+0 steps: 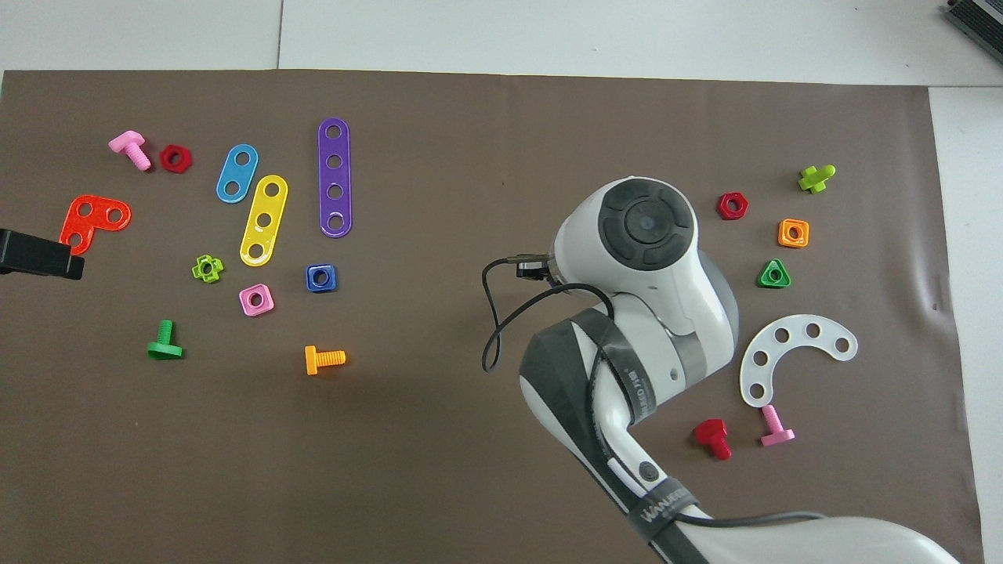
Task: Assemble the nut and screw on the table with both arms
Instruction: 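Carry the blue screw toward the middle of the mat, then set the blue screw upright on the mat and open the right gripper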
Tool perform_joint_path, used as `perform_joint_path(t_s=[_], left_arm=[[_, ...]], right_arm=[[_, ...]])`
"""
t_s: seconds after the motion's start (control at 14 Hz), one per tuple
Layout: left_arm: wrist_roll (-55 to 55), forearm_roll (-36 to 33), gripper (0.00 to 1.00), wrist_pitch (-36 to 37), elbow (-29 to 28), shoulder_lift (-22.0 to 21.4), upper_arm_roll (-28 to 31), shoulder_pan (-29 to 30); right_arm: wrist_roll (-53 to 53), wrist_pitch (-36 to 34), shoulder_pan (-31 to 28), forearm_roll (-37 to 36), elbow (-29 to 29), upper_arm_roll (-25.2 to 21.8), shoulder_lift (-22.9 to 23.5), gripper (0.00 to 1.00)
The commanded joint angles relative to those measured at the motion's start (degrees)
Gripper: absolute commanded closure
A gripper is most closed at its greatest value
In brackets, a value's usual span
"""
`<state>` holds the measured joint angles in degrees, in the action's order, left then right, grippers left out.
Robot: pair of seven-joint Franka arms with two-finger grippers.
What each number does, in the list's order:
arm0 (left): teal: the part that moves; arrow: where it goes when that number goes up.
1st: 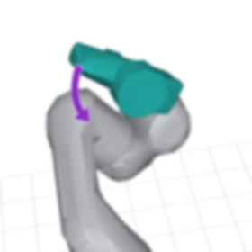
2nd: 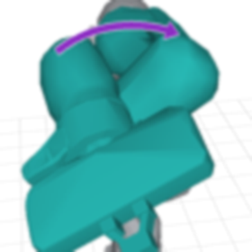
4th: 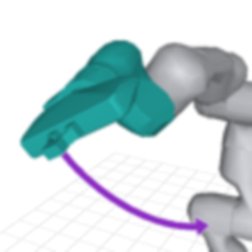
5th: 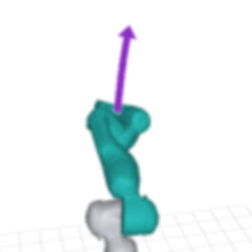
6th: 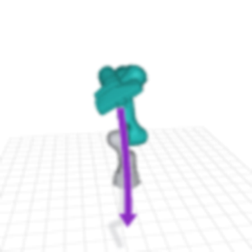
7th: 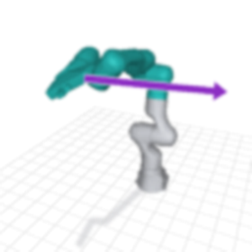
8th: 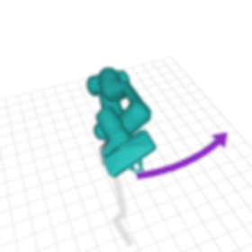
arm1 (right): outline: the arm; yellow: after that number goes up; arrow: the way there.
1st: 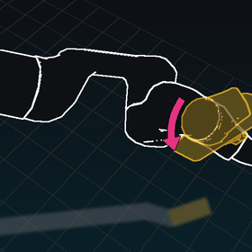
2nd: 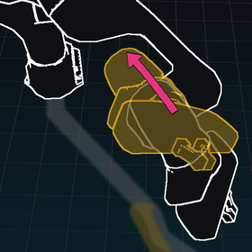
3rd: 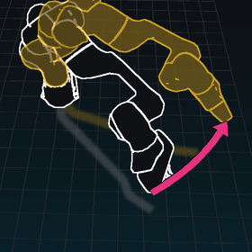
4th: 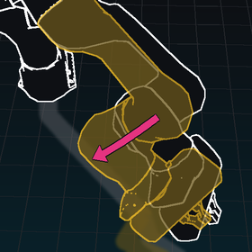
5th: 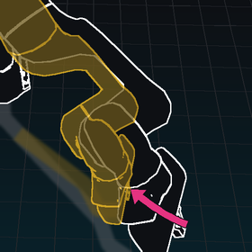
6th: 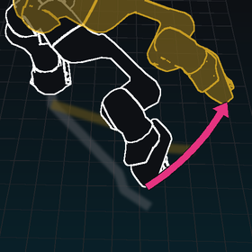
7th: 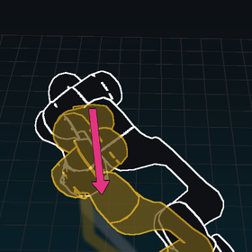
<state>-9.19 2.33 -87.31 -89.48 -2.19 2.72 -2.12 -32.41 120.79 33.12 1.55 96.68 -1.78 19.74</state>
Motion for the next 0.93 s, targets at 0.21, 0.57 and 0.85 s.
perform_joint_path(t_s=[0.21, 0.57, 0.85], left_arm=[[0.5, 0.2, 0.00, 0.5, -0.8, -0.8, -0.1, 0.3], [0.5, 0.2, 0.00, 0.5, -0.7, -0.8, -0.1, 0.3], [0.5, 0.2, 0.00, 0.5, -0.7, -0.8, -0.1, 0.3]], right_arm=[[-7.7, 5.8, 5.5, -0.3, -2.3, -0.3, 7.9, 1.00], [-7.8, 5.9, 5.7, -0.2, -0.8, -0.2, 7.9, 1.00], [-7.9, 7.7, 5.7, -0.1, 1.1, -0.2, 7.8, 0.98]])
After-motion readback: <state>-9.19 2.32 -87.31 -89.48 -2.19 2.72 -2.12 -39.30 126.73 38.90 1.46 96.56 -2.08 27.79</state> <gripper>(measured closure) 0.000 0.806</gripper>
